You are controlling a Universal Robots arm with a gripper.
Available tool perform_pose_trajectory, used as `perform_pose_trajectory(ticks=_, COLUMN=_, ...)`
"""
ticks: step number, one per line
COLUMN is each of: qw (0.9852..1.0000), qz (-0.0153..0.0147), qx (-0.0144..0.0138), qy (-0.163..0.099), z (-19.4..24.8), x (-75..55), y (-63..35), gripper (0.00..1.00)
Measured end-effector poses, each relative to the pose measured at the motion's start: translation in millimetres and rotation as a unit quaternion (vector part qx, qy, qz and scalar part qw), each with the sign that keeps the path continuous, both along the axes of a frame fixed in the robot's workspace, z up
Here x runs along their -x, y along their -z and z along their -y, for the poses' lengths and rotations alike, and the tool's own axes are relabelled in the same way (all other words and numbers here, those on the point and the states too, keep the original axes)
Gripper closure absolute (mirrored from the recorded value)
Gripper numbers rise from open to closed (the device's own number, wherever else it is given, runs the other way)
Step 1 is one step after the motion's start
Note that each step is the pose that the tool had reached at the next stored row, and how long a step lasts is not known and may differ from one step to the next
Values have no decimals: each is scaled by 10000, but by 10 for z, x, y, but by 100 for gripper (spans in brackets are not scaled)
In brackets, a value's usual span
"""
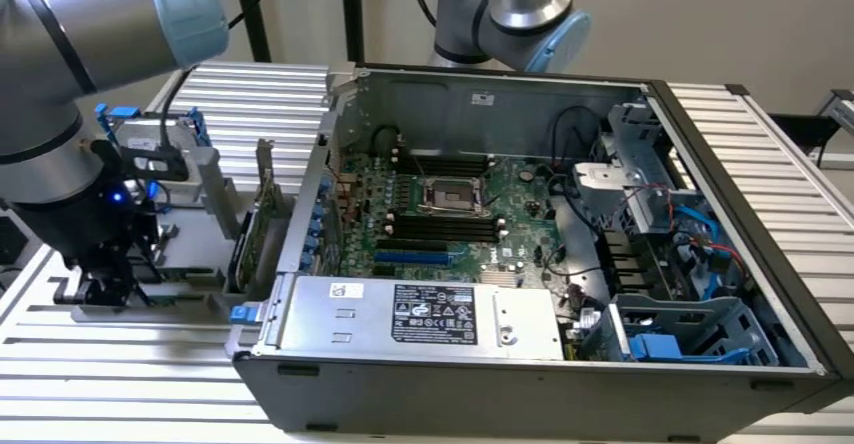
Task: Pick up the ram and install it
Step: 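Pick up the ram and move it above insertion slot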
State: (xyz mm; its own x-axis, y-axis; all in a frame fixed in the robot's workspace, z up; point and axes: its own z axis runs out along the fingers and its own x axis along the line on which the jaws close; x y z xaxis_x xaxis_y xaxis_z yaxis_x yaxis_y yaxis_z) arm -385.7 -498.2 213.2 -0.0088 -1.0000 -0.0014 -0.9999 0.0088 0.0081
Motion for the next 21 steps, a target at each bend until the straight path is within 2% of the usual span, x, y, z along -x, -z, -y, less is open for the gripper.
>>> perform_pose_trajectory(ticks=3, qw=10000, qz=22, qx=-1, qy=0, z=0, x=9, y=56, gripper=64)
perform_pose_trajectory(ticks=8, qw=10000, qz=23, qx=-4, qy=0, z=0, x=21, y=109, gripper=64)
perform_pose_trajectory(ticks=15, qw=10000, qz=23, qx=-40, qy=0, z=0, x=32, y=132, gripper=64)
perform_pose_trajectory(ticks=21, qw=10000, qz=24, qx=-56, qy=1, z=0, x=35, y=150, gripper=66)
